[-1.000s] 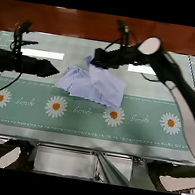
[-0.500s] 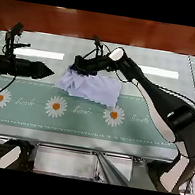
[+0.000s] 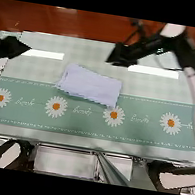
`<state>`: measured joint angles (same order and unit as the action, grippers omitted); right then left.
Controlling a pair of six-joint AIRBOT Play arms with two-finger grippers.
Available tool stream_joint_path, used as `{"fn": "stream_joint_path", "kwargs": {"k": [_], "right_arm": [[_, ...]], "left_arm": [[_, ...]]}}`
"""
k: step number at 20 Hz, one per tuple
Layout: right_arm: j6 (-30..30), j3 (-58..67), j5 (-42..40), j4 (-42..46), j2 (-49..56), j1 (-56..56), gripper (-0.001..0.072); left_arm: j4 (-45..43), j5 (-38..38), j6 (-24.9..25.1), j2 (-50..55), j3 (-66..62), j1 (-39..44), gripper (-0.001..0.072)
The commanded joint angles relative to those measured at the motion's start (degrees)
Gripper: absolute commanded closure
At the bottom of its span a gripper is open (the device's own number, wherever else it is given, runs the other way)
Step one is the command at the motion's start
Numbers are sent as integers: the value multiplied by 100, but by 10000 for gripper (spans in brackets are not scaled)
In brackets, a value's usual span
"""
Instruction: Fold the shirts.
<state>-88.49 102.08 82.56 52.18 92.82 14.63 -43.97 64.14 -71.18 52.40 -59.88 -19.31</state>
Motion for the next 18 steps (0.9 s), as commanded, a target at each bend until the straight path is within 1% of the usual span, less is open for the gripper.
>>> {"fn": "stream_joint_path", "kwargs": {"k": [1, 2, 3, 4, 5, 6, 7, 8, 9, 10, 11, 13, 14, 15, 18], "right_arm": [[-472, -553, 619, 3156, -1580, -748, 302], [-608, -1126, 382, 3488, -2028, -951, 301], [-793, -1814, -37, 3532, -2402, -1150, 297], [-1154, -2680, -658, 3456, -2732, -1325, 295], [-1403, -3484, -1257, 3200, -2924, -1447, 295], [-1421, -4264, -1853, 2614, -2983, -1547, 294], [-1233, -4865, -2365, 1943, -2940, -1613, 295], [-870, -5355, -2865, 1172, -2800, -1622, 295], [-531, -5646, -3185, 487, -2583, -1617, 295], [-103, -5768, -3314, -188, -2262, -1617, 294], [348, -5766, -3314, -796, -1893, -1591, 295], [1067, -5722, -3244, -1956, -1250, -1499, 295], [1320, -5659, -3189, -2304, -992, -1419, 295], [1425, -5547, -3119, -2420, -758, -1303, 295], [1609, -5042, -2889, -2391, -164, -951, 296]], "left_arm": [[551, 109, 4, -297, -92, -719, 687], [546, 111, 7, -389, 15, -667, 687], [544, 125, 7, -468, 186, -533, 687], [546, 184, 17, -503, 372, -345, 687], [546, 240, 116, -507, 592, -83, 687], [542, 234, 168, -503, 820, 208, 687], [546, 227, 173, -476, 1056, 516, 687], [544, 175, 173, -461, 1263, 796, 687], [544, 57, 170, -448, 1478, 1069, 687], [544, -107, 149, -437, 1668, 1296, 687], [544, -275, 116, -424, 1825, 1467, 687], [544, -417, 44, -297, 1991, 1668, 687], [546, -415, 44, -201, 1993, 1707, 687], [549, -417, 42, -98, 1993, 1729, 687], [566, -417, 44, 151, 1993, 1731, 687]]}}
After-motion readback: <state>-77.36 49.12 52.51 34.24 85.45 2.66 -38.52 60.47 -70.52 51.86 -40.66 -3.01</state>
